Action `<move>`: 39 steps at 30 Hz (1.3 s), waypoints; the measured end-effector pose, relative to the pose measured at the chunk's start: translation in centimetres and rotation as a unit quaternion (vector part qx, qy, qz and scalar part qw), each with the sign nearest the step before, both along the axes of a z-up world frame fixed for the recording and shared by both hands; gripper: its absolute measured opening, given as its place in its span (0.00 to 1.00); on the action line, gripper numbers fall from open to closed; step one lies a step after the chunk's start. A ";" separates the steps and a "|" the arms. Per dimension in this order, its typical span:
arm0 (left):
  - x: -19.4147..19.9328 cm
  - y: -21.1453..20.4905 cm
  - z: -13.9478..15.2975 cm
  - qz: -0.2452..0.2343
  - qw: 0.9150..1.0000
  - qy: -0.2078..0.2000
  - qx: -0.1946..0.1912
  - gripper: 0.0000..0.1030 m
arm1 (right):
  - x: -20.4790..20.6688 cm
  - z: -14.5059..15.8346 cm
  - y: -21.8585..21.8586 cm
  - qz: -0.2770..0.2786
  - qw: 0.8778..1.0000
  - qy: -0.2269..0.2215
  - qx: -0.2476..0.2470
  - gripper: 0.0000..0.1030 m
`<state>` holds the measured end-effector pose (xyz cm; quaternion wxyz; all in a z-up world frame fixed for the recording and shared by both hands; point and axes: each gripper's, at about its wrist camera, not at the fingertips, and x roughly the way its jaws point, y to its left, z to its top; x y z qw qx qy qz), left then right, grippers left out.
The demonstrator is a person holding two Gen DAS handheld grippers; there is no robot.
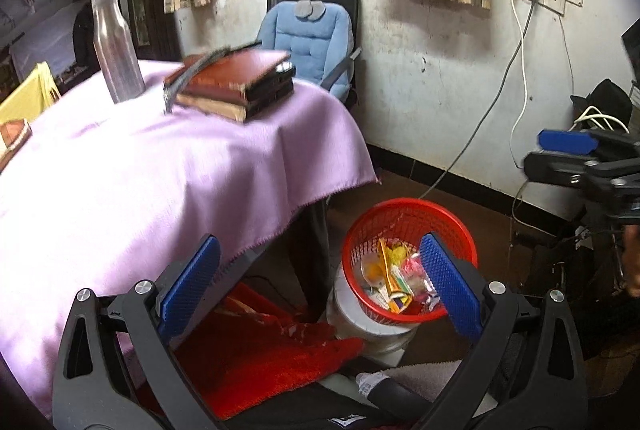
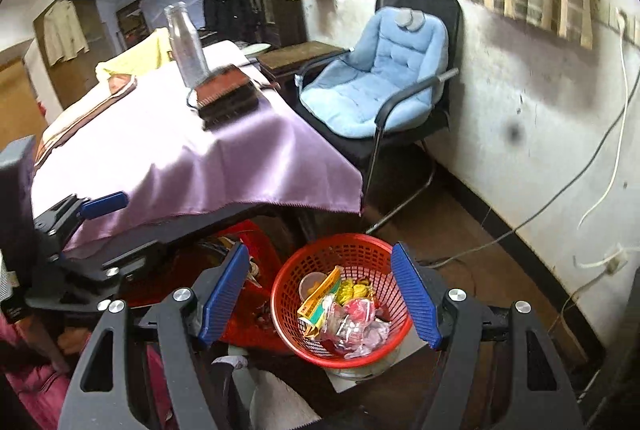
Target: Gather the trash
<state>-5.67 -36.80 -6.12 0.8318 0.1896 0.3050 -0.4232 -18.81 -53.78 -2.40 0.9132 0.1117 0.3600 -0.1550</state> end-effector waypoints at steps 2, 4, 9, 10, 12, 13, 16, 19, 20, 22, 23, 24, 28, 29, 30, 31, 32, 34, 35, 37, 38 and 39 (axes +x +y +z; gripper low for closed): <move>-0.2 -0.4 1.1 0.000 1.000 -0.011 0.000 0.93 | -0.7 1.8 0.3 0.007 1.000 -0.010 -0.012 0.71; -0.3 -0.9 2.6 -0.001 1.000 -0.016 -0.008 0.93 | -1.3 3.0 0.4 0.012 1.000 -0.021 -0.018 0.72; -0.8 -2.6 6.5 -0.011 0.999 -0.011 -0.038 0.93 | -2.9 5.8 0.4 0.017 0.998 -0.045 -0.033 0.83; -1.0 -3.0 7.0 -0.013 0.999 -0.011 -0.043 0.93 | -3.2 5.9 0.1 0.016 0.998 -0.044 -0.035 0.84; -1.5 -3.6 7.1 -0.014 0.999 -0.011 -0.047 0.93 | -3.5 5.8 -0.5 0.008 0.999 -0.042 -0.034 0.93; -1.8 -4.0 6.6 -0.012 0.999 -0.008 -0.044 0.93 | -3.4 5.5 -0.7 0.005 0.999 -0.040 -0.033 0.94; -2.0 -5.2 4.2 -0.014 1.000 0.007 -0.015 0.93 | -2.9 3.2 -2.4 -0.006 1.000 -0.009 -0.021 0.94; -1.6 -6.2 0.4 -0.011 0.999 0.028 0.032 0.93 | -1.9 0.5 -4.0 -0.018 1.000 0.023 0.004 0.94; -1.4 -6.4 -1.0 -0.010 0.998 0.038 0.049 0.93 | -1.8 -0.3 -4.2 -0.019 0.999 0.029 0.009 0.94; -1.2 -6.7 -3.0 -0.010 0.996 0.051 0.074 0.93 | -1.4 -2.1 -4.7 -0.023 0.999 0.041 0.021 0.94; -1.1 -7.1 -4.4 -0.008 0.994 0.056 0.091 0.93 | -1.0 -3.2 -5.0 -0.024 0.998 0.052 0.028 0.94; -1.1 -7.3 -5.1 -0.008 0.993 0.058 0.099 0.93 | -0.9 -3.9 -5.1 -0.022 0.998 0.058 0.030 0.94; -1.4 -7.9 -7.1 -0.021 0.992 0.059 0.109 0.93 | 0.2 -7.0 -4.8 -0.011 0.996 0.087 0.020 0.94; -1.5 -8.0 -7.6 -0.025 0.992 0.053 0.113 0.93 | 0.8 -8.3 -4.4 0.001 0.994 0.108 0.011 0.94; -1.6 -8.1 -8.0 -0.026 0.992 0.046 0.117 0.93 | 1.1 -9.0 -4.4 0.004 0.993 0.118 0.006 0.94; -1.4 -8.2 -8.3 -0.027 0.991 0.040 0.122 0.93 | 1.4 -9.8 -4.3 0.009 0.991 0.131 0.004 0.94; -1.3 -8.3 -8.8 -0.028 0.991 0.034 0.127 0.93 | 1.6 -10.3 -4.3 0.012 0.990 0.138 0.007 0.94; -1.0 -8.4 -9.3 -0.026 0.991 0.039 0.129 0.93 | 1.8 -10.8 -4.5 0.011 0.990 0.143 0.008 0.94; -0.5 -8.4 -9.6 -0.024 0.990 0.050 0.129 0.93 | 1.9 -11.1 -4.8 0.007 0.989 0.147 0.006 0.94; 0.3 -8.5 -10.1 -0.020 0.989 0.064 0.129 0.93 | 1.9 -11.4 -5.1 0.002 0.989 0.148 0.007 0.94; 0.6 -8.6 -10.2 -0.018 0.989 0.070 0.129 0.93 | 1.9 -11.4 -5.4 -0.001 0.989 0.147 0.011 0.94; 0.8 -8.6 -10.4 -0.015 0.989 0.075 0.130 0.93 | 1.8 -11.4 -5.6 -0.001 0.989 0.145 0.017 0.94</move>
